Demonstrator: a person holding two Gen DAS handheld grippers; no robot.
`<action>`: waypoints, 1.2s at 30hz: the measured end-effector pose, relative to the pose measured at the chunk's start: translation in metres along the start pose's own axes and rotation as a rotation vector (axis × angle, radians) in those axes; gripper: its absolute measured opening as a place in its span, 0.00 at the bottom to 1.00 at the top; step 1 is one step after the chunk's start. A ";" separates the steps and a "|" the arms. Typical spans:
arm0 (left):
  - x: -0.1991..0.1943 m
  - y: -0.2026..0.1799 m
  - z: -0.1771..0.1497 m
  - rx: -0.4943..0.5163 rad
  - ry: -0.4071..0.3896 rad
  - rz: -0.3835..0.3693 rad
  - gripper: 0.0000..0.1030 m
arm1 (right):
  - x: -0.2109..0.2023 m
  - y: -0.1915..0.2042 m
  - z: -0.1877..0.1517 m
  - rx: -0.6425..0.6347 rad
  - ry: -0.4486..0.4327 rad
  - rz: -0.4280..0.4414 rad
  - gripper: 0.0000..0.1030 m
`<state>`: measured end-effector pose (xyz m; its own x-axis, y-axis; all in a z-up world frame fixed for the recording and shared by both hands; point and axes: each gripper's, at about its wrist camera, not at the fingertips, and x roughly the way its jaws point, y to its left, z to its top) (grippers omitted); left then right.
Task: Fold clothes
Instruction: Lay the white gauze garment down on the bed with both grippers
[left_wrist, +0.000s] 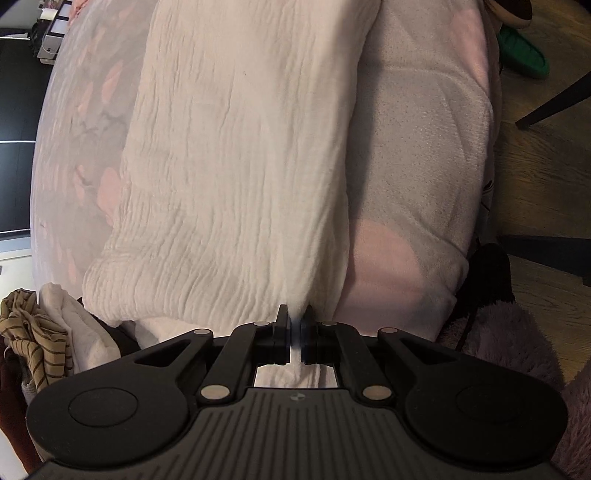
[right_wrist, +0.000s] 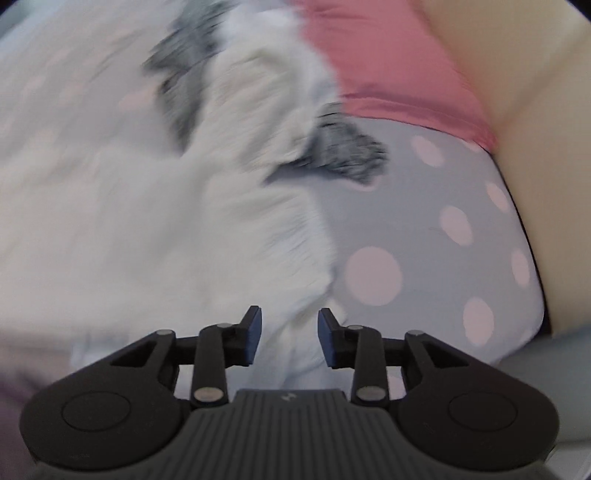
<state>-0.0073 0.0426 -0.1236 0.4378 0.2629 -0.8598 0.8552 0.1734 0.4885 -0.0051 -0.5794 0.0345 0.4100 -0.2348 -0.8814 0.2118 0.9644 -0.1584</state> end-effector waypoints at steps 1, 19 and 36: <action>0.000 0.001 0.000 -0.004 0.004 -0.005 0.03 | 0.004 -0.012 0.003 0.091 -0.014 0.012 0.37; -0.018 0.010 0.007 -0.056 0.106 -0.071 0.02 | 0.052 -0.089 -0.026 0.756 -0.082 0.155 0.03; -0.049 -0.013 0.001 -0.146 0.041 -0.017 0.03 | 0.051 -0.060 -0.022 0.497 0.003 -0.054 0.40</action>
<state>-0.0400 0.0269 -0.0880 0.4097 0.2967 -0.8626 0.8116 0.3131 0.4932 -0.0169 -0.6467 -0.0104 0.3845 -0.2821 -0.8789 0.6299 0.7763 0.0264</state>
